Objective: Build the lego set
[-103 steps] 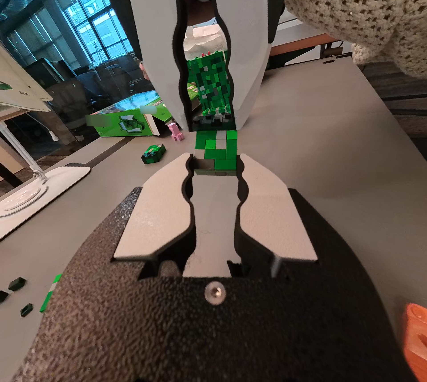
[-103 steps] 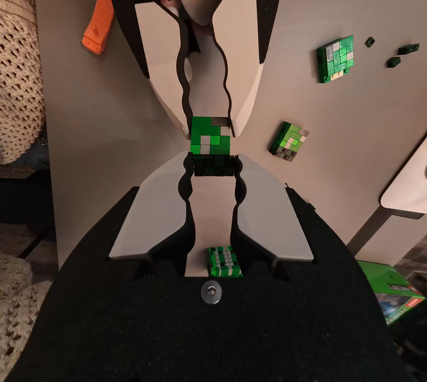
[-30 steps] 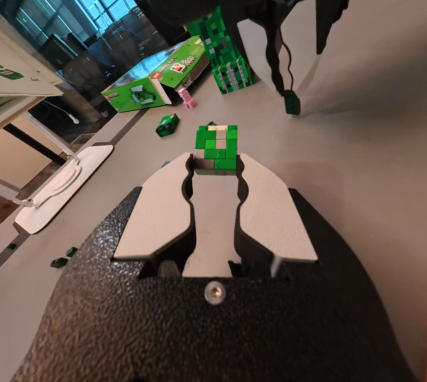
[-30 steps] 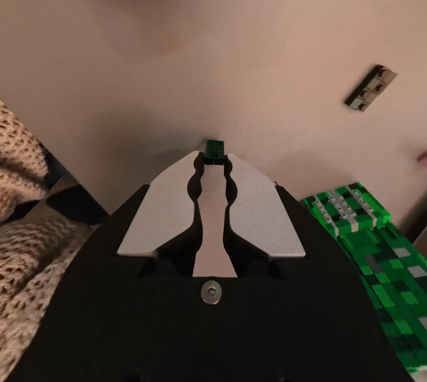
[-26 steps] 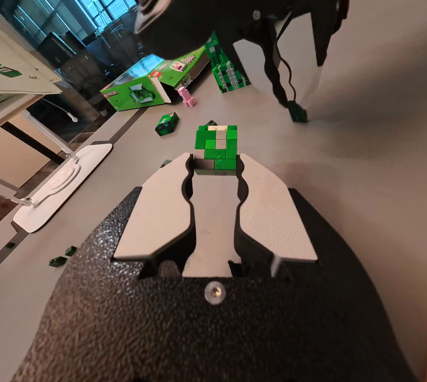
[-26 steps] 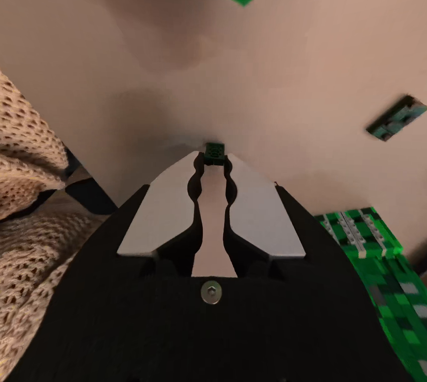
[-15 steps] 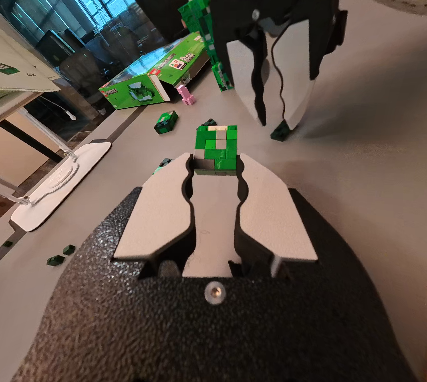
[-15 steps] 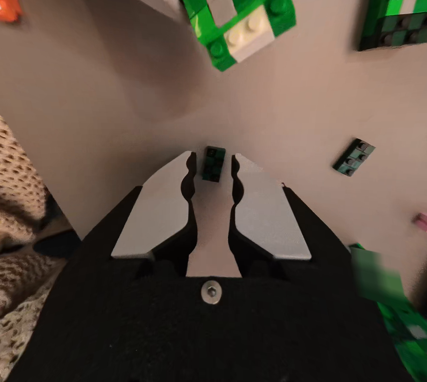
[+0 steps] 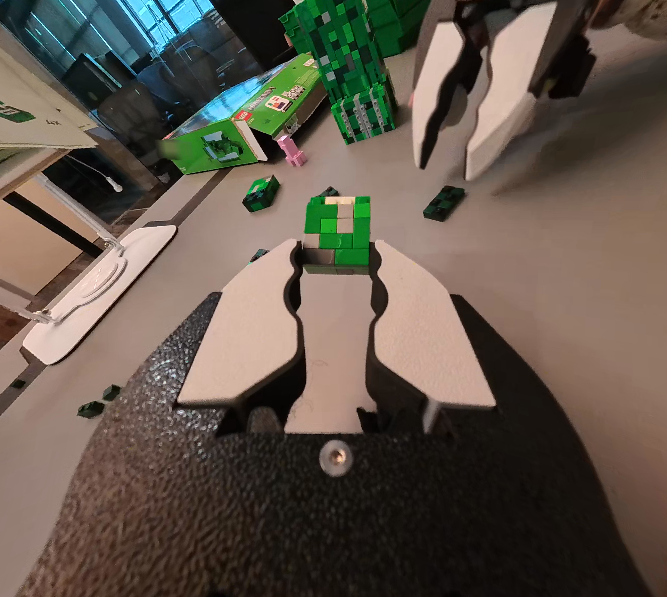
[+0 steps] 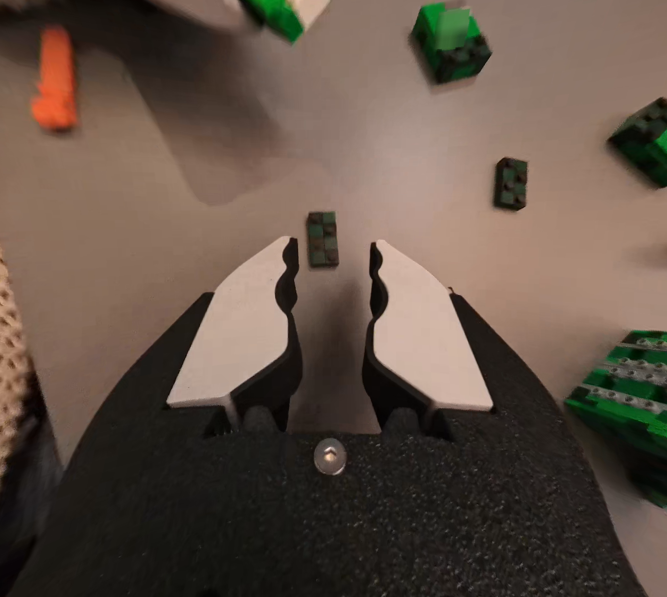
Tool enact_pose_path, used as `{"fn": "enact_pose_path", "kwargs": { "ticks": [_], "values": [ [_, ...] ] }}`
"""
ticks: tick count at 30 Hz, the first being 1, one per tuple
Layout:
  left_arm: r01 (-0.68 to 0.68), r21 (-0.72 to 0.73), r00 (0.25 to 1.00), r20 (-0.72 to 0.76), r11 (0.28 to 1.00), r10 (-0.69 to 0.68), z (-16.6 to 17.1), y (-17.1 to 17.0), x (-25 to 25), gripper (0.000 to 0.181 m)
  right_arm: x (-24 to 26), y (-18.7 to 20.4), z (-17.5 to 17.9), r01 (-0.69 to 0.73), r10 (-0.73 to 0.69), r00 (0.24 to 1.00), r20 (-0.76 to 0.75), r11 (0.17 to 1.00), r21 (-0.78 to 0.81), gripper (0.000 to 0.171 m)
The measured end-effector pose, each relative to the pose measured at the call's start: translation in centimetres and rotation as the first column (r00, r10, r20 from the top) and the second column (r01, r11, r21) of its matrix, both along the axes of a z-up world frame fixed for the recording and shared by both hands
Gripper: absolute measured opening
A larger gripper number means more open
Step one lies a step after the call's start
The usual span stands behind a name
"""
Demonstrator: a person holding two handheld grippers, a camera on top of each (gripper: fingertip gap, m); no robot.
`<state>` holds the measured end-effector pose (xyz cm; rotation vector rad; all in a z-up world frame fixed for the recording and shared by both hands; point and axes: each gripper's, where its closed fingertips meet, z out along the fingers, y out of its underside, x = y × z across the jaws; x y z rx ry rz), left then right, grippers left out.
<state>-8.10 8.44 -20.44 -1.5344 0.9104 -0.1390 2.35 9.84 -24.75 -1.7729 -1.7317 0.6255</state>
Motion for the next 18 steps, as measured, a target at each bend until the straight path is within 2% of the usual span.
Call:
{"fn": "enact_pose_path", "kwargs": {
  "ticks": [2, 4, 6, 15, 18],
  "values": [
    [0.009, -0.001, 1.0, 0.003, 1.0, -0.009, 0.0, -0.1, 0.1, 0.035, 0.4, -0.3, -1.5, -0.033, 0.032, 0.998, 0.062, 0.999, 0.004, 0.037],
    [0.014, 0.003, 1.0, -0.006, 1.0, -0.014, 0.0, -0.2, 0.2, 0.035, 0.4, -0.5, -2.2, -0.046, 0.047, 0.997, 0.061, 0.999, -0.019, 0.035],
    [0.015, 0.005, 1.0, -0.01, 1.0, -0.015, 0.0, -0.2, 0.2, 0.035, 0.2, -0.2, -2.0, -0.032, 0.033, 0.999, 0.021, 0.998, -0.045, 0.032],
    [0.02, 0.0, 1.0, -0.01, 1.0, -0.02, -0.1, -0.2, 0.2, 0.035, 0.2, -0.1, -2.1, -0.043, 0.043, 0.998, 0.052, 0.999, 0.001, 0.029],
    [0.019, -0.002, 1.0, -0.012, 1.0, -0.019, -0.1, -0.2, 0.2, 0.035, 0.2, 0.9, -2.1, -0.009, 0.007, 0.998, 0.062, 0.999, 0.035, 0.028]
  ]
}}
